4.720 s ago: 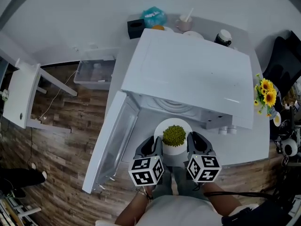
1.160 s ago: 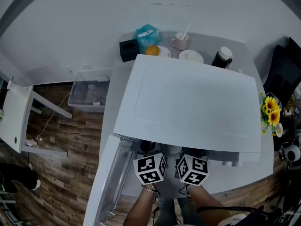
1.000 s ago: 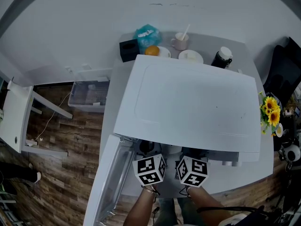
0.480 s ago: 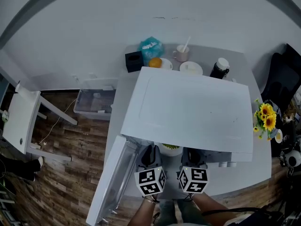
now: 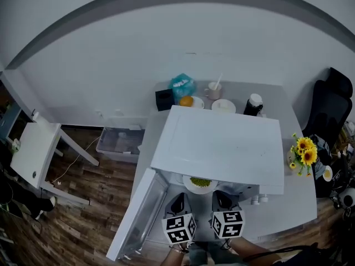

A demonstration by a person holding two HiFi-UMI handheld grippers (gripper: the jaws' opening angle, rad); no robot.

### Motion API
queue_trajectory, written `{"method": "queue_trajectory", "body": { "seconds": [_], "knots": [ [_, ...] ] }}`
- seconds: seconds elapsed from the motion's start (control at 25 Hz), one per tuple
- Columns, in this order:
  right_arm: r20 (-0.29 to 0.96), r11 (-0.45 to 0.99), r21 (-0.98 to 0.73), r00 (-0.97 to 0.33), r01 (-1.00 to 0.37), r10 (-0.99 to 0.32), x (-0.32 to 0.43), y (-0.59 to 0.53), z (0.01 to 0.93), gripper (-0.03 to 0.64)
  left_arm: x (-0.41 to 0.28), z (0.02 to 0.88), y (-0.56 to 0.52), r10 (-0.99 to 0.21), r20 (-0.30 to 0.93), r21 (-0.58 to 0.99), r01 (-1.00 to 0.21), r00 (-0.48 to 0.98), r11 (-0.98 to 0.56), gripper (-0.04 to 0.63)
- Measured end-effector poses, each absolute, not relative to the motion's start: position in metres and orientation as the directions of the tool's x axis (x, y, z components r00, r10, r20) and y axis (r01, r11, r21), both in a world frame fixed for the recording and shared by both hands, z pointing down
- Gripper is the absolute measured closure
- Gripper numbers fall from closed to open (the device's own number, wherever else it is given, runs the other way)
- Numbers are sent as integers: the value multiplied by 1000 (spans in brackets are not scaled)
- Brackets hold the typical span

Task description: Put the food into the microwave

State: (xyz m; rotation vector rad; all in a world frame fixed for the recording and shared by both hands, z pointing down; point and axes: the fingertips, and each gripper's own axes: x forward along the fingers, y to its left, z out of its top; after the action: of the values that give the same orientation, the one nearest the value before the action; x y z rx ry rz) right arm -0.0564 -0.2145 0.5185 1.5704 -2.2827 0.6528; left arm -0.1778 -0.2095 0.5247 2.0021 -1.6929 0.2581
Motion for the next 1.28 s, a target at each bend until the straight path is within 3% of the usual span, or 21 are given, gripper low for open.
{"method": "queue_trajectory", "body": {
  "seconds": [1.28],
  "knots": [
    [489,426,-218,-476,-878,-731,-53,-159,500,598,-156,499,-163,-870,452,209,-972,196,-110,591]
  ]
}}
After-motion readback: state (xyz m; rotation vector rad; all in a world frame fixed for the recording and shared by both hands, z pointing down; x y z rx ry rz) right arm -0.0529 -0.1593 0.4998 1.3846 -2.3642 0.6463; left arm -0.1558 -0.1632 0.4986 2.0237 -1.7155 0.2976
